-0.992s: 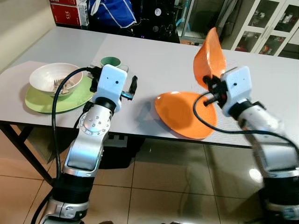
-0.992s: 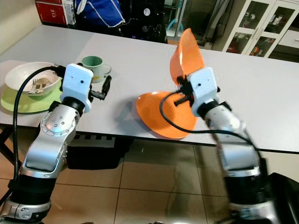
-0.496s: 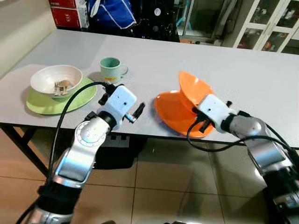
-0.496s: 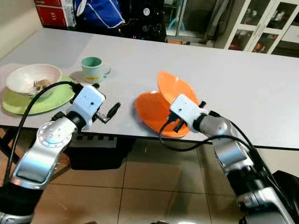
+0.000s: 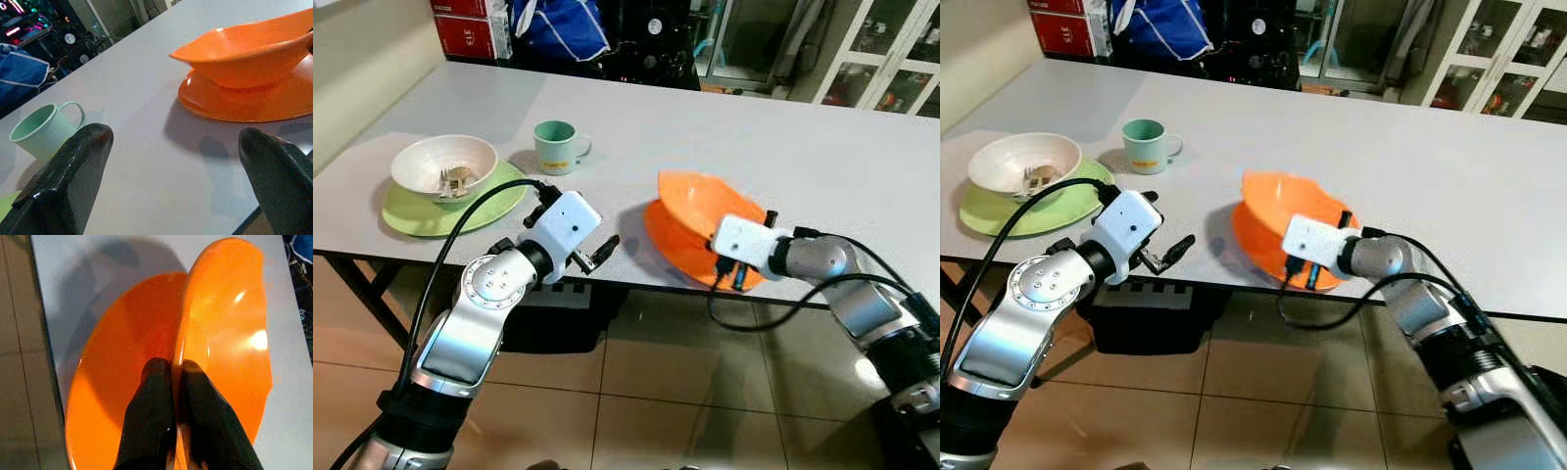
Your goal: Setting the table
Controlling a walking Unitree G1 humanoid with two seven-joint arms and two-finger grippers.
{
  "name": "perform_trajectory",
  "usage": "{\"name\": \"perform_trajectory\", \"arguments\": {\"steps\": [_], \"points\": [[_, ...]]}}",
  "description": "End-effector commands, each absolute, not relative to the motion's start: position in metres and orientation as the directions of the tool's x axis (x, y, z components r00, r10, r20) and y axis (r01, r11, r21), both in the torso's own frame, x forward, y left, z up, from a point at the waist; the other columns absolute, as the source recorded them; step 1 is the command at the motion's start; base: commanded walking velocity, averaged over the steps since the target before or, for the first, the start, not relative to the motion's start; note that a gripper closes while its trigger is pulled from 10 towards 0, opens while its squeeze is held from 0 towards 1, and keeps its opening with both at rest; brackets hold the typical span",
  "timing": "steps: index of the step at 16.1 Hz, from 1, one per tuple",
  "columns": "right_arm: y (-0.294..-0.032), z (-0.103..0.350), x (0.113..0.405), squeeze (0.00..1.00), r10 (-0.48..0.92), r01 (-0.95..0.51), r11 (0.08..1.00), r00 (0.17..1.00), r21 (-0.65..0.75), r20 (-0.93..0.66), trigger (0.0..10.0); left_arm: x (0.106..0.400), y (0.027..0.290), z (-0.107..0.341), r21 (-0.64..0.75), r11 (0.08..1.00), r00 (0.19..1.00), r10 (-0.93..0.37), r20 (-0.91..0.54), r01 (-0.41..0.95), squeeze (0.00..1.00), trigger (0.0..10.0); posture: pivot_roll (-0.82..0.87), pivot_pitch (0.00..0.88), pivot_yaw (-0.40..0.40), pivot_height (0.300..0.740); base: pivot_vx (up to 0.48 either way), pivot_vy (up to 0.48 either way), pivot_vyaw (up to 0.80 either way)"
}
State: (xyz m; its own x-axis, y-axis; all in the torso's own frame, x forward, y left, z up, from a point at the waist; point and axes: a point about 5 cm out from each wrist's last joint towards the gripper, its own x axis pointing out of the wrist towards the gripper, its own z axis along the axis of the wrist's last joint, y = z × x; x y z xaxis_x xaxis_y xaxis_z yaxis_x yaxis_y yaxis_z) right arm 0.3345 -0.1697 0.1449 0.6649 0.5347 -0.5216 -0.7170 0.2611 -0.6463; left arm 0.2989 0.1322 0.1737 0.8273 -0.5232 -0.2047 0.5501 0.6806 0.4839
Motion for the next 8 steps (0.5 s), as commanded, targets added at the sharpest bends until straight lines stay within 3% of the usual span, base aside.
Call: {"name": "perform_trajectory", "arguments": {"steps": [1,3,8], "points": [[-0.1693,0.1565,0.3368,0.0,0.541,-0.702,0.215,0.664,-0.679,-0.516,10.0,0.2946,0.1274,0.1745,0.479,0.659,0.805,-0.553,-0.213,0.58,0.0,10.0,0.02,0.0,-0.044,0.74,0.0,0.0,0.0],[-0.1729,0.1535,0.3341,0.0,0.528,-0.725,0.163,0.637,-0.669,-0.562,10.0,0.2918,0.1258,0.172,0.471,0.643,0.789,-0.568,-0.235,0.604,0.0,10.0,0.02,0.0,-0.045,0.74,0.0,0.0,0.0],[-0.1738,0.1534,0.3313,0.0,0.529,-0.741,0.133,0.614,-0.658,-0.585,10.0,0.2858,0.1221,0.1688,0.443,0.617,0.753,-0.601,-0.267,0.65,0.0,10.0,0.01,0.0,-0.044,0.74,0.0,0.0,0.0]]}}
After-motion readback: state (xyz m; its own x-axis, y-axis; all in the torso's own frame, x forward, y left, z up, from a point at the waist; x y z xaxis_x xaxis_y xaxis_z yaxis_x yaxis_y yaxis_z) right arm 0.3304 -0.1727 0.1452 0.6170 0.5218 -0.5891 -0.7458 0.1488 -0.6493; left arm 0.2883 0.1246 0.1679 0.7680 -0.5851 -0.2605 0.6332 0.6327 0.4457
